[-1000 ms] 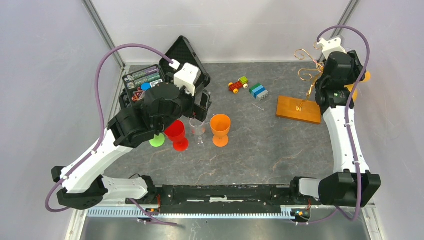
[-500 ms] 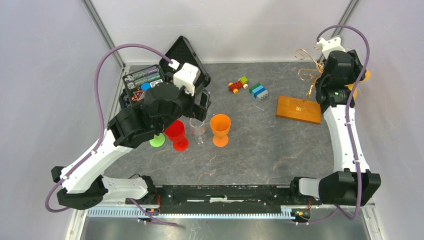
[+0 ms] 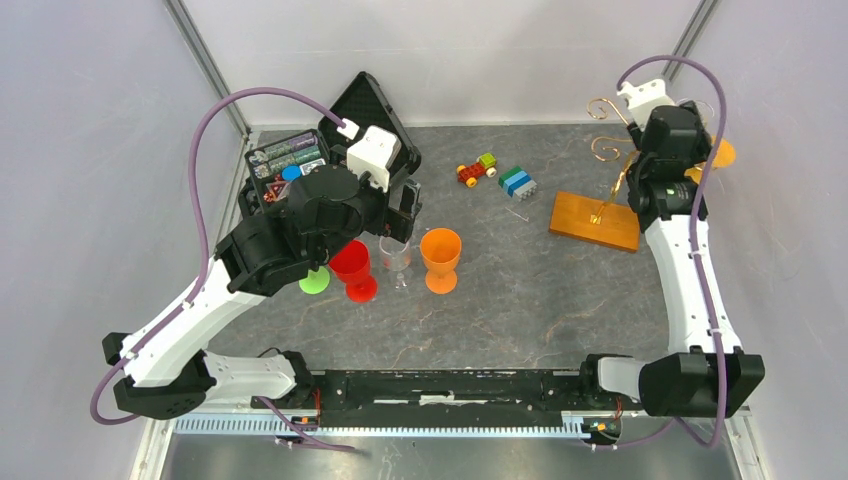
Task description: Take the wine glass off the wine glass rack
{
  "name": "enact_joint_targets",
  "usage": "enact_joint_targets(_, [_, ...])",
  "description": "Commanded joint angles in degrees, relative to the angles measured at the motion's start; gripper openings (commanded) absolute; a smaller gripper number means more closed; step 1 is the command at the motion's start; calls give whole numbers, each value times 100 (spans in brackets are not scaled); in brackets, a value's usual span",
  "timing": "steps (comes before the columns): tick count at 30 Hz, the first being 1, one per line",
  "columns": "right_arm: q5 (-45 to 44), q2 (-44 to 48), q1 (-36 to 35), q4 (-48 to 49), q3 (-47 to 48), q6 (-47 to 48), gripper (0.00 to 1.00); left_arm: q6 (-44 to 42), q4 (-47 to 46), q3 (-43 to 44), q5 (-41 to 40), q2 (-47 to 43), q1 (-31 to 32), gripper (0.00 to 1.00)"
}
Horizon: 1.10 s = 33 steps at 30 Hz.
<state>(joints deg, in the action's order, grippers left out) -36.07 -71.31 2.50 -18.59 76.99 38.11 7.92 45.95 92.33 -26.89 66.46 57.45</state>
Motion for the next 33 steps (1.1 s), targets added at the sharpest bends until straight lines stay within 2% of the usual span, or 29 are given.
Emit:
enact_joint_targets(1, [509, -218, -157, -503, -257, -143, 64, 95, -87, 190, -91, -61, -20, 100])
enact_joint_targets(7, [226, -282, -167, -413, -310, 1, 64, 104, -87, 175, -105, -48, -17, 100])
enact_joint_targets(17, [-356, -371, -171, -334, -282, 61, 53, 78, -87, 215, -123, 22, -19, 100])
enact_joint_targets(28, [-1293, -518, -149, -229, 119, -183, 59, 37, -87, 250, -140, 54, -16, 100])
enact_joint_targets(33, [-1403, -550, -116, -246, 115, -283, 57, 34, -87, 250, -149, 55, -19, 100])
